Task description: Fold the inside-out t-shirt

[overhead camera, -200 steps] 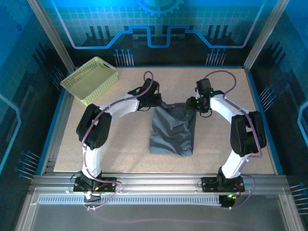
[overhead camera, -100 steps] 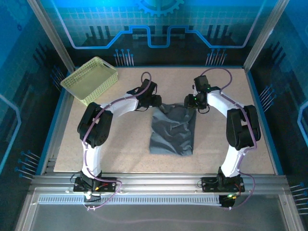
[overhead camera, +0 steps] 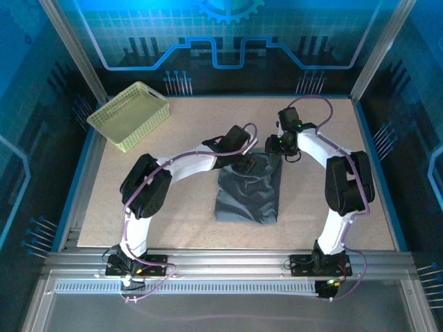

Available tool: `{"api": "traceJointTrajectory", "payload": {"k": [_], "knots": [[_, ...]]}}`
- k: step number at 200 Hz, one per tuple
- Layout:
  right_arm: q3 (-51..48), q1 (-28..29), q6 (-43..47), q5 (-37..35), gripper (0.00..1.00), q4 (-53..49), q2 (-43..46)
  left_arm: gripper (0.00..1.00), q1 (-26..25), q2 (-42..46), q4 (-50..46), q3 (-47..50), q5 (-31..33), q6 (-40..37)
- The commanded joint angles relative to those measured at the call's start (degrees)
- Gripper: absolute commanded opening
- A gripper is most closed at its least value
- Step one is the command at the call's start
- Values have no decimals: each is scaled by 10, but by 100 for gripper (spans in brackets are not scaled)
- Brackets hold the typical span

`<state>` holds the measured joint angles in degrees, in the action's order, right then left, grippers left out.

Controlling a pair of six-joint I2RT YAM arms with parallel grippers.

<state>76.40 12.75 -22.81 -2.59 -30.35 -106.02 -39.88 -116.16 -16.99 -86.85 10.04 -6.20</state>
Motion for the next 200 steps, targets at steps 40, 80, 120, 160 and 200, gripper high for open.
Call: {"api": "traceJointTrajectory", "payload": {"k": [40, 80, 120, 160, 200], "knots": [[2, 5, 9, -5, 55, -9, 7, 81, 11, -57, -24, -54, 104, -59], [16, 7, 11, -3, 55, -14, -16, 80, 12, -77, -34, -71, 102, -63], [47, 18, 18, -16, 56, -25, -46, 71, 37, -92, -42, -95, 126, -35], [80, 18, 7, -55, 55, -48, -72, 61, 71, -101, -55, -122, 120, 5], [109, 16, 12, -75, 54, -65, -85, 53, 99, -126, -79, -166, 97, 44]]}}
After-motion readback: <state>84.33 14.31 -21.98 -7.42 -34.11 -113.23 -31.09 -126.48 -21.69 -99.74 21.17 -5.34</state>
